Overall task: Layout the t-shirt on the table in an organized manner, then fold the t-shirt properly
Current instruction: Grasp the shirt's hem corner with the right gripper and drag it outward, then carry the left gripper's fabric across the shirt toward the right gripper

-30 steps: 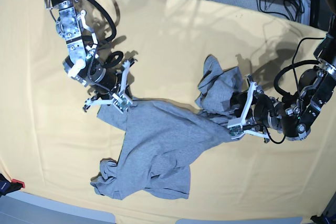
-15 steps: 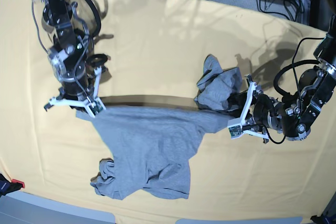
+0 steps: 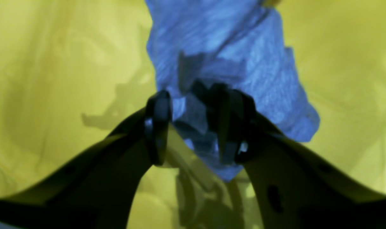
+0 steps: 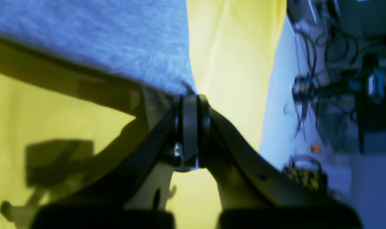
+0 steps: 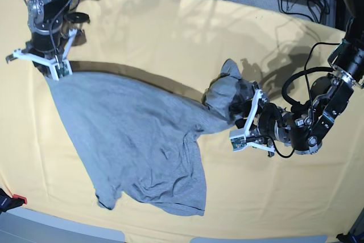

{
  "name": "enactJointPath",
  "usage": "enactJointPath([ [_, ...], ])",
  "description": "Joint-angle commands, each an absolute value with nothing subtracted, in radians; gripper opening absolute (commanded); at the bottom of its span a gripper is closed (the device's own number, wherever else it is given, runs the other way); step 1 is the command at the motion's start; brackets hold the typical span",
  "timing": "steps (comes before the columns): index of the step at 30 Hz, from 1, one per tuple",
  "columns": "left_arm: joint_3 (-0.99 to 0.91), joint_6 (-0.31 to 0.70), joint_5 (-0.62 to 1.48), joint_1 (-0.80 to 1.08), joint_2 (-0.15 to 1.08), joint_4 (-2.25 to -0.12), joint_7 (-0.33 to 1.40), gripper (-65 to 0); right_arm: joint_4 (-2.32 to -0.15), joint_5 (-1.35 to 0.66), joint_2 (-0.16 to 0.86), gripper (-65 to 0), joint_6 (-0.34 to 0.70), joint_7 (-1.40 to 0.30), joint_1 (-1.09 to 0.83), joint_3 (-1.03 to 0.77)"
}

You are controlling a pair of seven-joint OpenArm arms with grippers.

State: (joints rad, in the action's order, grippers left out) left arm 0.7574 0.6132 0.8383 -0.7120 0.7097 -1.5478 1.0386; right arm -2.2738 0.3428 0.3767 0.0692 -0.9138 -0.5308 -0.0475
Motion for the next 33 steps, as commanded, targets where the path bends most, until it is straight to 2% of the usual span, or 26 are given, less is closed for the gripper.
enactJointPath([
  [1, 0.743, 0.613, 0.847, -0.743, 0.708, -1.557, 1.021, -39.4, -2.304, 0.364, 0.388, -65.0, 0.055, -0.916, -0.548, -0.07],
  [11, 0.743, 0.613, 0.847, -0.743, 0.673, -1.557, 1.022, -39.4, -2.317, 0.345, 0.388, -65.0, 0.093, -1.028, -0.729, -0.113],
  [20, 0.743, 0.613, 0.88, -0.743, 0.673, -1.557, 1.079, -39.6, -2.317, 0.45, 0.388, -65.0, 0.015, -1.009, -0.753, -0.171],
  [22, 0.743, 0.613, 0.911, -0.743, 0.673, -1.557, 1.125, -44.6, -2.317, 0.444, 0.388, -65.0, 0.023, -1.006, -0.753, -0.214],
  [25, 0.743, 0.613, 0.979, -0.743, 0.673, -1.557, 1.215, -63.1, -2.317, 0.442, 0.388, -65.0, 0.025, -0.98, -0.753, -0.28],
  [26, 0.743, 0.613, 1.007, -0.743, 0.674, -1.557, 1.242, -65.0, -2.317, 0.441, 0.388, -65.0, 0.025, -0.969, -0.753, -0.298],
  [29, 0.743, 0.638, 1.099, -0.743, 0.692, -1.557, 1.294, -65.0, -2.317, 0.37, 0.388, -65.0, 0.031, -0.939, -0.753, -0.332],
  [33, 0.743, 0.679, 1.262, -0.743, 0.741, -1.558, 1.369, -65.0, -2.317, 0.237, 0.388, -65.0, 0.091, -0.93, -0.753, -0.335],
])
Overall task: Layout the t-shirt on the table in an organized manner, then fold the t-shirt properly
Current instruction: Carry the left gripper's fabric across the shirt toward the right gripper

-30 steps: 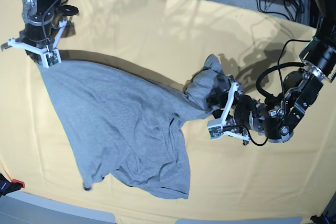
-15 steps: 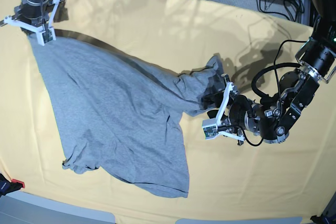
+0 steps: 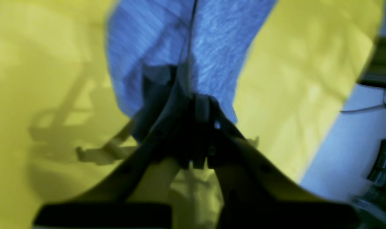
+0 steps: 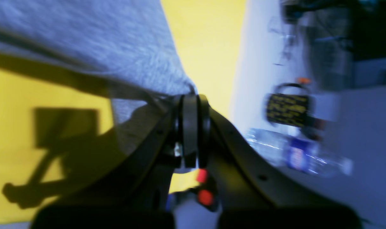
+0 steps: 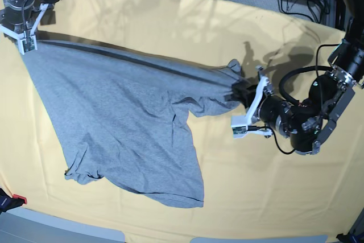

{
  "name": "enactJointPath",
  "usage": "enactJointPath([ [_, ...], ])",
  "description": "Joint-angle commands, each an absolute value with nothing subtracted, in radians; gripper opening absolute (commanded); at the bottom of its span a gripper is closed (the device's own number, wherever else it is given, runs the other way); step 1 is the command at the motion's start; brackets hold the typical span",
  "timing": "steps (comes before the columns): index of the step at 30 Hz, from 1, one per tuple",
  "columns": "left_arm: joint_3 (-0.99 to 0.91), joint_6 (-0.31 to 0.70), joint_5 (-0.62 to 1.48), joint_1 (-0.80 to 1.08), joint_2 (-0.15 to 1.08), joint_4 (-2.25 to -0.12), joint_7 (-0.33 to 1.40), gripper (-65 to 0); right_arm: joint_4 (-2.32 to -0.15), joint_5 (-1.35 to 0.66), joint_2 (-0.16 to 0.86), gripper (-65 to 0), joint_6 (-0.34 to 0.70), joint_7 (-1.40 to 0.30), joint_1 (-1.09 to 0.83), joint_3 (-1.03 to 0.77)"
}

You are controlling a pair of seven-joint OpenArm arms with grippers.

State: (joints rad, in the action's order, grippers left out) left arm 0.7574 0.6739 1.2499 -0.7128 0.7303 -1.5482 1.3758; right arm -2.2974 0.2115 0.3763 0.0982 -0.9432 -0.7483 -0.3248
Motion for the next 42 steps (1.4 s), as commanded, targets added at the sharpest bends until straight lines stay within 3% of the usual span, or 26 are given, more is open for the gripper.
enactJointPath([
  [1, 0.743, 0.689, 1.323, -0.743, 0.755, -1.558, 1.396, -65.0, -2.317, 0.206, 0.388, -65.0, 0.1, -0.921, -0.753, -0.335],
  [4, 0.743, 0.698, 1.484, -0.743, 0.788, -1.558, 1.396, -65.0, -2.317, 0.14, 0.388, -65.0, 0.134, -0.892, -0.753, -0.335],
  [11, 0.743, 0.698, 1.484, -0.743, 0.847, -1.599, 1.396, -65.0, -2.317, 0.131, 0.388, -65.0, 0.143, -0.855, -0.753, -0.335],
  [27, 0.743, 0.695, 1.484, -0.661, 0.841, -1.771, 1.396, -65.0, -2.317, 0.131, 0.388, -65.0, 0.142, -0.847, -0.752, -0.335],
  [35, 0.743, 0.698, 1.484, -0.526, 0.753, -1.831, 1.396, -65.0, -2.317, 0.138, 0.388, -65.0, 0.11, -0.833, -0.698, -0.335],
  [42, 0.743, 0.698, 1.484, -0.476, 0.581, -1.817, 1.396, -65.0, -2.317, 0.154, 0.388, -65.0, 0.1, -0.805, -0.698, -0.335],
])
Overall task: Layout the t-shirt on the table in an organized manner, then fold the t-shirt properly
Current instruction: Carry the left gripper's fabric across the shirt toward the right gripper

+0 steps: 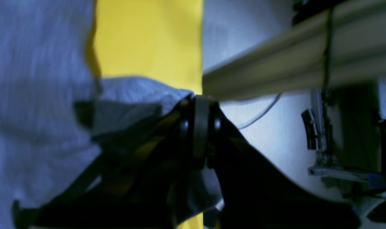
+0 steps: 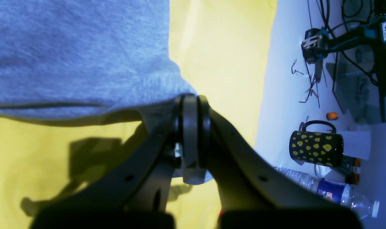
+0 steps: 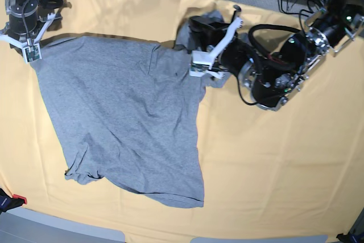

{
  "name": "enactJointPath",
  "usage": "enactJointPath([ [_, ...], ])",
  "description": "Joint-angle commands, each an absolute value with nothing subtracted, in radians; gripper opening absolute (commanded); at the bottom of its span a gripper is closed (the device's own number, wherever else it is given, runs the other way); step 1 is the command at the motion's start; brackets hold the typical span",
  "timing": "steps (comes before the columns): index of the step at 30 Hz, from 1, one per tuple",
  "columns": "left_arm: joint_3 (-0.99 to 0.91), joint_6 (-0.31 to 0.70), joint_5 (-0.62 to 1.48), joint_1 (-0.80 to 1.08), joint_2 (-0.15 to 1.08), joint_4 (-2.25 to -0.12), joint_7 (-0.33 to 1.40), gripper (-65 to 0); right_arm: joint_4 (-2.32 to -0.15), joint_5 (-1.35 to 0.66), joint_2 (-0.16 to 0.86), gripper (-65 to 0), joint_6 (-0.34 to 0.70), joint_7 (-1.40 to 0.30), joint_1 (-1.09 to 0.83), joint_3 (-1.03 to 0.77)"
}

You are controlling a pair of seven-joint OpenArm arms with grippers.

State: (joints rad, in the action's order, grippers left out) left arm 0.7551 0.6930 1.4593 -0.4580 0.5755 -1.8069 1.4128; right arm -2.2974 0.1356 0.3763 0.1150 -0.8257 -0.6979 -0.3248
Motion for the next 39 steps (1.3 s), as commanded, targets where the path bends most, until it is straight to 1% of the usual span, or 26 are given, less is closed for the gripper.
enactJointPath([
  [1, 0.743, 0.698, 1.484, -0.476, 0.556, -1.809, 1.396, -65.0, -2.317, 0.179, 0.388, -65.0, 0.096, -0.805, -0.698, -0.335],
  [6, 0.743, 0.698, 1.481, -0.475, 0.464, -1.762, 1.396, -65.0, -2.317, 0.26, 0.388, -64.5, 0.017, -0.828, -0.699, -0.335],
  [7, 0.743, 0.698, 1.45, -0.475, 0.45, -1.751, 1.396, -65.0, -2.317, 0.263, 0.388, -59.7, 0.007, -0.827, -0.699, -0.335],
  [8, 0.743, 0.698, 1.413, -0.474, 0.439, -1.741, 1.371, -65.0, -2.317, 0.263, 0.388, -53.4, -0.012, -0.827, -0.698, -0.335],
  [11, 0.743, 0.698, 1.327, -0.474, 0.405, -1.718, 1.31, -65.0, -2.317, 0.263, 0.387, -32.1, -0.067, -0.826, -0.699, -0.335],
  [12, 0.743, 0.698, 1.323, -0.474, 0.393, -1.713, 1.309, -65.0, -2.317, 0.263, 0.387, -26.8, -0.082, -0.827, -0.699, -0.335],
  [13, 0.743, 0.698, 1.324, -0.474, 0.381, -1.71, 1.309, -65.0, -2.317, 0.263, 0.387, -23.7, -0.095, -0.827, -0.699, -0.335],
  [16, 0.743, 0.698, 1.324, -0.474, 0.345, -1.701, 1.309, -65.0, -2.317, 0.263, 0.388, -22.8, -0.123, -0.83, -0.699, -0.335],
  [20, 0.743, 0.698, 1.31, -0.474, 0.283, -1.673, 1.306, -65.0, -2.317, 0.262, 0.388, -23.0, -0.117, -0.8, -0.698, -0.335],
  [22, 0.743, 0.698, 1.253, -0.474, 0.249, -1.654, 1.272, -65.0, -2.318, 0.262, 0.388, -23.0, -0.117, -0.798, -0.698, -0.335],
  [25, 0.743, 0.698, 1.13, -0.474, 0.187, -1.62, 1.176, -65.0, -2.329, 0.255, 0.388, -23.0, -0.132, -0.796, -0.698, -0.335],
  [27, 0.743, 0.698, 1.065, -0.474, 0.136, -1.589, 1.128, -65.0, -2.346, 0.221, 0.388, -23.0, -0.132, -0.796, -0.698, -0.335],
  [30, 0.743, 0.698, 1.024, -0.474, 0.049, -1.543, 1.098, -65.0, -2.356, 0.16, 0.387, -23.0, -0.13, -0.796, -0.698, -0.335],
  [32, 0.743, 0.698, 0.989, -0.475, -0.021, -1.514, 1.09, -65.0, -2.356, 0.148, 0.385, -23.0, -0.112, -0.796, -0.698, -0.335],
  [36, 0.743, 0.698, 0.85, -0.48, -0.142, -1.46, 1.011, -65.0, -2.356, 0.104, 0.379, -23.0, -0.063, -0.799, -0.699, -0.335],
  [39, 0.744, 0.698, 0.767, -0.489, -0.157, -1.421, 0.987, -65.0, -2.356, 0.035, 0.379, -23.0, -0.029, -0.801, -0.699, -0.335],
])
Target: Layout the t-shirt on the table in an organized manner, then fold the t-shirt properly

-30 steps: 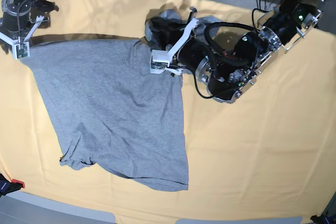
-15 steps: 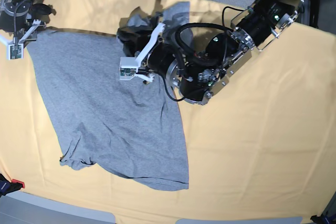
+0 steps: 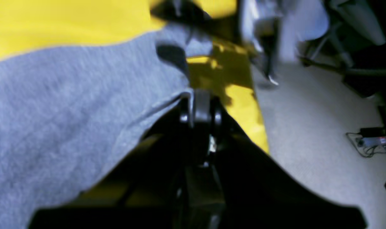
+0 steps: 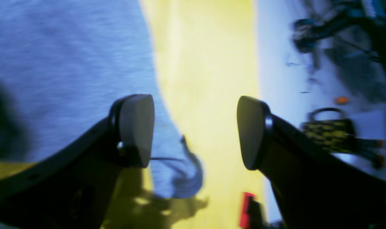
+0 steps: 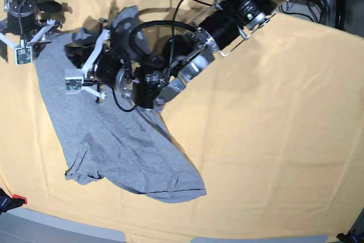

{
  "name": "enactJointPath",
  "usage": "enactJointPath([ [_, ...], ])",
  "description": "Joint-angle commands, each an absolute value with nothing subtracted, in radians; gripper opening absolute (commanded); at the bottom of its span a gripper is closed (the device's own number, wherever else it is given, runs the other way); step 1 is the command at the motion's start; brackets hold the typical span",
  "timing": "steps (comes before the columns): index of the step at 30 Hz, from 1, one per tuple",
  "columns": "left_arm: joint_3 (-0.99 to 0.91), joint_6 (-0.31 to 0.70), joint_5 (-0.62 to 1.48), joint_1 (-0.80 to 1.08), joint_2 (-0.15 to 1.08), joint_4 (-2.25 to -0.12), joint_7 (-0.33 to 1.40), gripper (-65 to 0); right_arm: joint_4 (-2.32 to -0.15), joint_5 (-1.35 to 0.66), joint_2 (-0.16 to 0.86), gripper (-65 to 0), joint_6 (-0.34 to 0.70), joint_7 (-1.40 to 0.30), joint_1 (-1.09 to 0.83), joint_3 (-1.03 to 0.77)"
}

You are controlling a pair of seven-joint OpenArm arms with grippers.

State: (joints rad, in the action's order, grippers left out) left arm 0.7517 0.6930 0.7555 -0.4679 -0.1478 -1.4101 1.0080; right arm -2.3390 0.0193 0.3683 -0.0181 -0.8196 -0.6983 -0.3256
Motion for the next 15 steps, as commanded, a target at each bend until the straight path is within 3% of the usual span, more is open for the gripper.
enactJointPath([
  [1, 0.757, 0.698, 0.775, -0.497, -0.157, -1.419, 0.966, -65.0, -2.356, 0.014, 0.379, -23.0, -0.017, -0.799, -0.699, -0.335],
  [3, 0.756, 0.674, 0.754, -0.511, -0.157, -1.419, 0.989, -65.0, -2.356, -0.005, 0.379, -23.0, -0.005, -0.797, -0.699, -0.335],
  [4, 0.756, 0.668, 0.747, -0.518, -0.157, -1.419, 1.008, -61.7, -2.356, -0.004, 0.379, -23.0, 0.001, -0.797, -0.699, -0.335],
  [8, 0.743, 0.642, 0.744, -0.56, -0.157, -1.419, 1.08, -36.9, -2.356, -0.02, 0.38, -23.0, 0.005, -0.783, -0.698, -0.335],
  [10, 0.732, 0.615, 0.744, -0.578, -0.157, -1.419, 1.092, -30.1, -2.356, -0.077, 0.38, -23.0, 0.026, -0.78, -0.698, -0.335],
  [15, 0.673, 0.604, 0.743, -0.602, -0.157, -1.419, 1.102, -29.4, -2.356, -0.226, 0.379, -23.0, 0.154, -0.773, -0.698, -0.335],
])
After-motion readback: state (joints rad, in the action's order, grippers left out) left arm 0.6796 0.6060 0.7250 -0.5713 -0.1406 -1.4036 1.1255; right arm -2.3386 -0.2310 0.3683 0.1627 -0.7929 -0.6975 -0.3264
